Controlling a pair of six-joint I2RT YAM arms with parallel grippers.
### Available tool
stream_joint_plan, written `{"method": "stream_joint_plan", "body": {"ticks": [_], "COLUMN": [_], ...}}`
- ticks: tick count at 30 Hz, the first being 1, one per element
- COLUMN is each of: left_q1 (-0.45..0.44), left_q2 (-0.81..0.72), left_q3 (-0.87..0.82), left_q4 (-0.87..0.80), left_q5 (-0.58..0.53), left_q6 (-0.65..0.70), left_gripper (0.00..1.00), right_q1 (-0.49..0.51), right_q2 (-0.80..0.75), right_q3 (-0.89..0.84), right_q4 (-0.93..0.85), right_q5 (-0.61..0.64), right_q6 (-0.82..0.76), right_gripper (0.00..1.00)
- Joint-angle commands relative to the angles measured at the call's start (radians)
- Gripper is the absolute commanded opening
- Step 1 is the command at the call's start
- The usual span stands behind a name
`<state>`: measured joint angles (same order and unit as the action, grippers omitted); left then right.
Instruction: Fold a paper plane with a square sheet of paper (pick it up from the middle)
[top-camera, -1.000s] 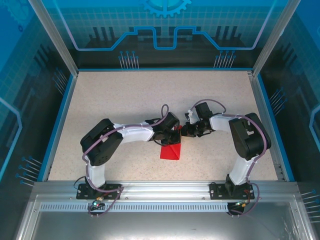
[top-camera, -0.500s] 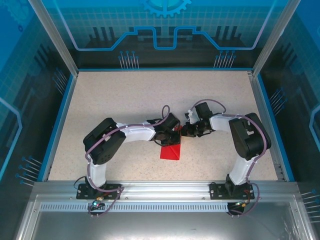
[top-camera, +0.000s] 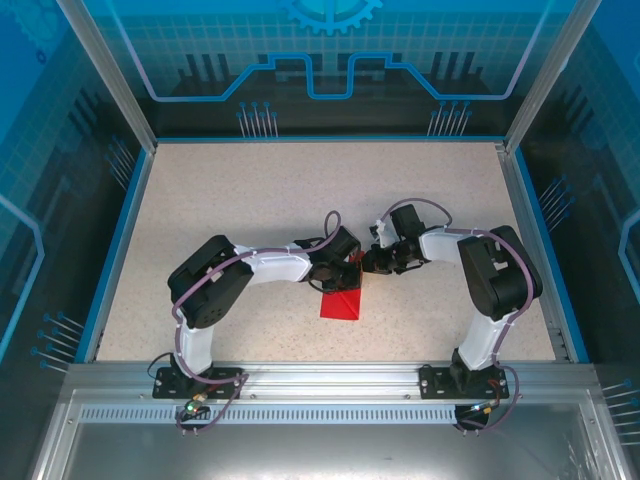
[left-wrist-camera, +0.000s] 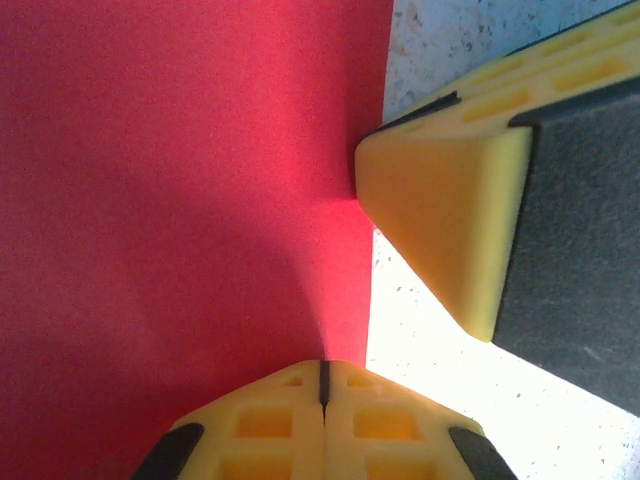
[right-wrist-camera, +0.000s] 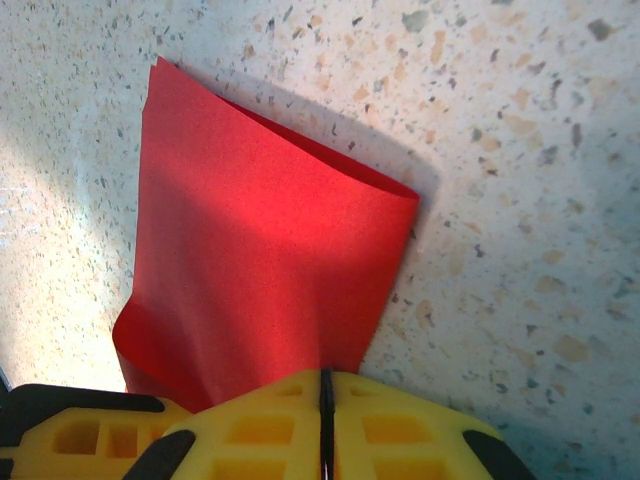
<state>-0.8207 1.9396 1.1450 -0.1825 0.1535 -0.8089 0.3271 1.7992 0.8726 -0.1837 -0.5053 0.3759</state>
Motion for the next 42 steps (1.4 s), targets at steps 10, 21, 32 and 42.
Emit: {"method": "stream_joint_plan", "body": {"ticks": [10,21,32,42], "left_q1": [0.001,0.008,0.009,0.01], "left_q2": [0.03,0.041,0.023,0.01], "left_q3": [-0.028,-0.044,-0.064,-0.07], "left_q4": [-0.016,0.023,0.033,0.04], "left_q5": [-0.035,-0.013,-0.015,-0.017], "left_q6": [0.011,-0.012,-0.016,-0.015], "left_gripper": [0.03,0.08,0.17,0.2], "right_q1": [-0.013,0.052,0.23,0.275], "right_q2": [-0.155,-0.424,-0.395,-0.353], "right_q3": [-0.074,-0.361,-0.429,-0.438], "right_q4": [-0.033,0.074,0.263,0.249], "right_q5": [0.001,-0.104,-0.02,0.056], "right_q6": [0.013,0.217,0.388,0.377], "right_gripper": [0.23,0.15,0.08,0.06]}}
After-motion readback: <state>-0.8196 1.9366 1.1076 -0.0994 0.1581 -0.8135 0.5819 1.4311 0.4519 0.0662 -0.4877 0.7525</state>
